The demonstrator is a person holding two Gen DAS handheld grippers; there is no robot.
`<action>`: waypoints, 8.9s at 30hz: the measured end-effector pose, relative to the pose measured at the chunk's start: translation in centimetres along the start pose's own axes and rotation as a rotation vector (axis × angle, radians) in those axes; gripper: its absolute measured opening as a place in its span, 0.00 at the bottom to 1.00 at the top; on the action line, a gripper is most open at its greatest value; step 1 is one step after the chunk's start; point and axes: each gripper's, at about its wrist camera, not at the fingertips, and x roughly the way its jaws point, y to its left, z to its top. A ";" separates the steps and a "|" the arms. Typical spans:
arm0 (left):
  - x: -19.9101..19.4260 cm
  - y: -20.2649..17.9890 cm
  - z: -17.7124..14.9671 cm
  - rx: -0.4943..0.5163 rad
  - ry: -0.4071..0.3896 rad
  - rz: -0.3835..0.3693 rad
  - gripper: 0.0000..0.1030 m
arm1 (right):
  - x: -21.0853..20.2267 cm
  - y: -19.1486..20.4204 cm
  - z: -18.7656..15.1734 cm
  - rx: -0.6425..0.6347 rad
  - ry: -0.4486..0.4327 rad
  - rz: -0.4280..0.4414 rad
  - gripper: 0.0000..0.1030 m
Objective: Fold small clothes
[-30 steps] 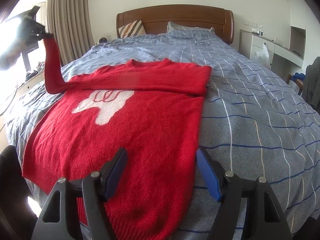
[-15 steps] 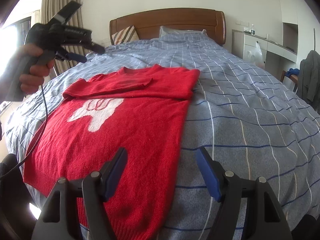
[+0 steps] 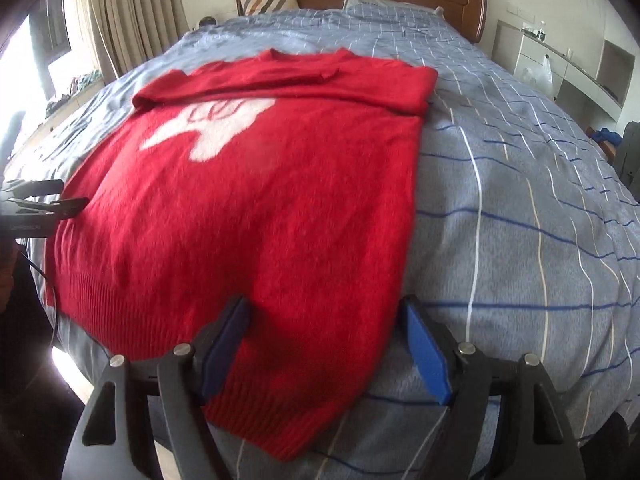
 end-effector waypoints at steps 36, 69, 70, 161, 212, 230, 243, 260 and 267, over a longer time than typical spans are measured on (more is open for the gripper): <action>0.5 0.1 -3.2 -0.090 0.037 0.031 1.00 | 0.7 0.8 -1.7 -0.031 0.076 -0.072 0.87; 0.5 -0.1 -3.4 -0.083 0.042 0.039 1.00 | 0.8 0.8 -1.8 -0.036 0.080 -0.077 0.88; 0.5 -0.1 -3.3 -0.083 0.042 0.039 1.00 | 0.8 0.8 -1.8 -0.036 0.080 -0.077 0.88; -3.0 9.7 12.3 -0.328 -0.122 -0.565 0.02 | -2.2 -9.0 12.2 0.367 -0.090 0.412 0.04; -1.2 -1.1 11.1 -0.031 -0.134 -0.148 0.95 | 1.0 -5.1 11.5 0.053 0.007 0.194 0.56; 4.5 -5.7 5.8 -0.099 -0.124 -0.066 1.00 | 4.0 -2.0 5.3 0.112 -0.071 0.052 0.67; 4.7 -5.8 5.3 -0.096 -0.128 -0.074 1.00 | 4.3 -1.5 4.9 0.088 -0.091 0.020 0.67; 4.7 -5.7 5.6 -0.097 -0.108 -0.081 0.99 | 4.4 -1.4 5.1 0.080 -0.077 0.010 0.68; 4.9 -5.7 5.7 -0.097 -0.096 -0.084 1.00 | 4.4 -1.4 5.0 0.088 -0.079 0.004 0.68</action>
